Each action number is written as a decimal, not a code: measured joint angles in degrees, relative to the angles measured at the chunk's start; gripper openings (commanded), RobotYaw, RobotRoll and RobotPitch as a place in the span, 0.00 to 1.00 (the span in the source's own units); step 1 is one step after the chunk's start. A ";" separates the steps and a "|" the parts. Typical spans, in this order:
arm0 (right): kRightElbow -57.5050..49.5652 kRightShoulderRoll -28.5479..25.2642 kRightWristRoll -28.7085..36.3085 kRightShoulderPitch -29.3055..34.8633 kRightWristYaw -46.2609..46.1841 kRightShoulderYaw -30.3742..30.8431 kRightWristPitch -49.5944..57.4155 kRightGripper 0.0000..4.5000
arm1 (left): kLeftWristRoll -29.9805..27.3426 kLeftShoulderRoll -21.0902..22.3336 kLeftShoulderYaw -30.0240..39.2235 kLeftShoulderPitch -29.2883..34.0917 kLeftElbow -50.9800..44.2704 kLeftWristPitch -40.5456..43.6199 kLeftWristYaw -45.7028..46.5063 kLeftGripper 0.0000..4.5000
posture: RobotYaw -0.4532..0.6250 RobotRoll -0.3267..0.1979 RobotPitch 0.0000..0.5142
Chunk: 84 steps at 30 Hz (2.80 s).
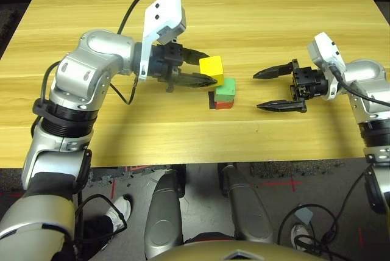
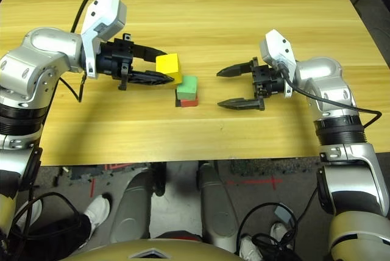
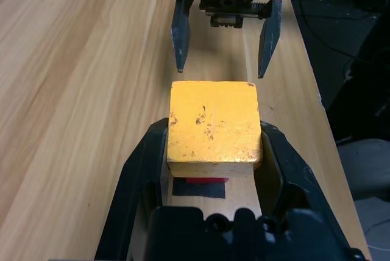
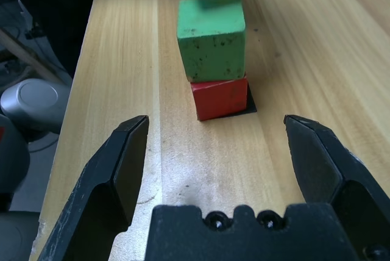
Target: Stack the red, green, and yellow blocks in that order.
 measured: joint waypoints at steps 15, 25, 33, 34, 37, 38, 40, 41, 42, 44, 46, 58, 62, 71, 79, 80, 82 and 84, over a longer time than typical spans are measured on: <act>-4.28 -1.33 0.79 2.58 -1.88 -1.25 2.08 1.00 | 3.35 -2.07 -2.75 -0.69 3.24 -4.48 -1.68 0.45 | 0.21 0.43 0.62; -5.99 -1.48 1.40 3.11 -2.78 -1.30 2.92 1.00 | 4.33 -3.10 -3.40 -1.70 3.29 -4.48 -2.28 0.45 | 0.21 0.44 0.63; -6.19 -1.74 1.85 4.16 -3.32 -1.31 3.17 1.00 | 4.72 -3.64 -4.13 -1.81 3.41 -4.49 -2.77 0.45 | 0.20 0.44 0.64; -6.30 -1.77 1.87 4.25 -3.42 -1.32 3.23 1.00 | 4.74 -3.74 -4.28 -1.81 3.40 -4.49 -2.78 0.45 | 0.20 0.44 0.64; -6.52 -1.97 1.91 4.62 -3.68 -1.32 3.49 1.00 | 4.80 -3.81 -4.49 -1.81 3.41 -4.49 -2.83 0.45 | 0.20 0.44 0.64; -6.77 -2.08 1.92 4.87 -3.75 -1.35 3.71 1.00 | 4.81 -3.81 -4.48 -1.81 3.41 -4.49 -2.84 0.45 | 0.20 0.44 0.65; -7.51 -2.11 1.96 5.07 -3.78 -1.36 3.95 1.00 | 4.82 -3.84 -4.49 -1.81 3.41 -4.50 -2.84 0.45 | 0.20 0.43 0.65; -7.78 -2.11 1.98 5.09 -3.78 -1.36 4.02 1.00 | 4.83 -3.87 -4.49 -1.81 3.41 -4.51 -2.84 0.45 | 0.20 0.43 0.65; -8.03 -2.11 1.99 5.10 -3.80 -1.38 4.14 1.00 | 4.85 -3.89 -4.49 -1.81 3.41 -4.52 -2.84 0.45 | 0.20 0.43 0.65; -8.25 -2.11 2.05 5.13 -3.81 -1.40 4.26 1.00 | 4.90 -3.89 -4.49 -1.81 3.41 -4.60 -2.84 0.45 | 0.20 0.43 0.65; -8.25 -2.11 2.09 5.13 -3.81 -1.43 4.33 1.00 | 5.04 -3.89 -4.49 -1.81 3.41 -4.72 -2.83 0.45 | 0.20 0.43 0.65; -8.24 -2.11 2.11 5.13 -3.78 -1.52 4.76 1.00 | 6.46 -3.66 -4.55 -1.38 3.38 -5.71 -2.86 0.91 | 0.21 0.43 0.64; -8.21 -2.12 2.11 5.12 -3.59 -1.52 4.75 1.00 | 5.90 -4.30 -4.30 -1.21 2.31 -3.94 -1.42 0.99 | 0.22 0.42 0.62; -6.38 -3.93 5.26 4.60 -2.42 -4.52 7.35 1.00 | -9.18 -9.75 19.37 -4.75 -7.78 16.48 18.69 0.99 | 0.30 0.39 0.54; -4.05 4.14 4.06 2.96 -30.80 -16.02 9.36 1.00 | -7.43 -14.69 34.93 9.22 -23.33 20.40 49.07 0.99 | 0.37 0.35 0.55; -4.54 6.25 3.61 3.85 -35.24 -16.98 8.84 1.00 | -4.16 -14.57 34.75 13.72 -23.87 18.10 52.24 0.99 | 0.37 0.34 0.56; -5.62 9.74 2.20 5.73 -42.24 -17.92 7.71 1.00 | 0.99 -16.00 35.30 20.25 -23.55 13.73 57.81 0.99 | 0.37 0.32 0.57; -6.78 12.96 0.27 6.71 -48.42 -18.06 5.40 1.00 | 4.67 -17.55 35.52 24.45 -23.43 8.10 61.55 0.99 | 0.37 0.29 0.58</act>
